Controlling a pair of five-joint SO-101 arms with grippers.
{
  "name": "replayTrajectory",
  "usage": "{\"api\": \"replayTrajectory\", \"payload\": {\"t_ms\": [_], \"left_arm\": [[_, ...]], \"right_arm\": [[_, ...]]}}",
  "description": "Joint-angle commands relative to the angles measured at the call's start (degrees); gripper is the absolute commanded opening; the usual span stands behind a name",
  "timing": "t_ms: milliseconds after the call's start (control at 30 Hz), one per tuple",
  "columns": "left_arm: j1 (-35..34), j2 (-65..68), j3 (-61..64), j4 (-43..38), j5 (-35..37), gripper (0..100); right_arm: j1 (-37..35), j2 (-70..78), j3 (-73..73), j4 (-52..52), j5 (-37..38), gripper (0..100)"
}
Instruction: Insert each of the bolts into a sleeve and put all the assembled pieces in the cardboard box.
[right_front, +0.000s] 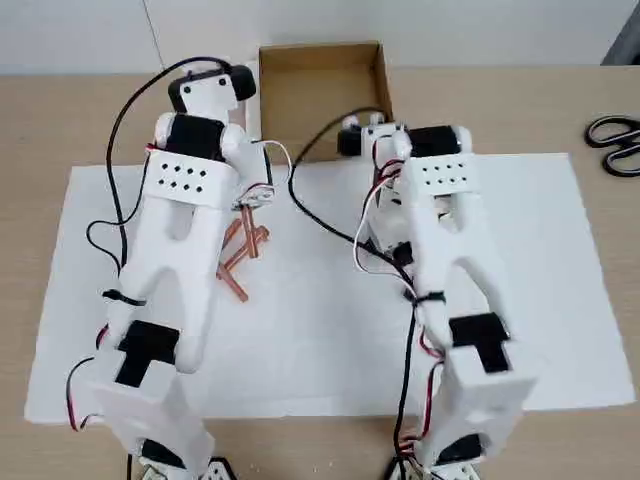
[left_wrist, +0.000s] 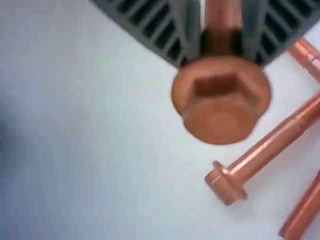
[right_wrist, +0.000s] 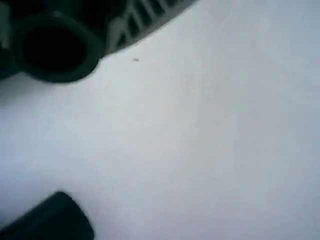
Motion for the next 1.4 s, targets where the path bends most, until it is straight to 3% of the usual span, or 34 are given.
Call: {"api": "replayTrajectory", "payload": {"t_ms": [0,333,733,933,1133,1367], "left_arm": [[-0.18,-0.7,-3.91,1.14,-0.44,1],[-0.09,-4.4,-8.04,1.14,-0.44,1],[5.01,-13.36,-6.2,1.14,-0.53,1],[5.1,-13.45,-6.2,-0.44,-0.35,1],[5.19,-18.99,-10.24,-1.85,-0.53,1],[5.19,-28.57,-9.89,-2.02,-1.23,1]], "right_arm": [[0.22,-13.41,-2.64,0.84,0.18,0.7],[0.22,-46.73,16.18,-9.1,0.09,0.8],[0.31,-68.09,61.01,-43.56,0.53,0.4],[-1.98,-73.89,68.13,-45.58,-0.79,0.5],[-7.78,-84.7,78.51,-51.03,-10.29,0.6],[-12.44,-102.02,92.92,-59.74,-10.37,0.5]]}}
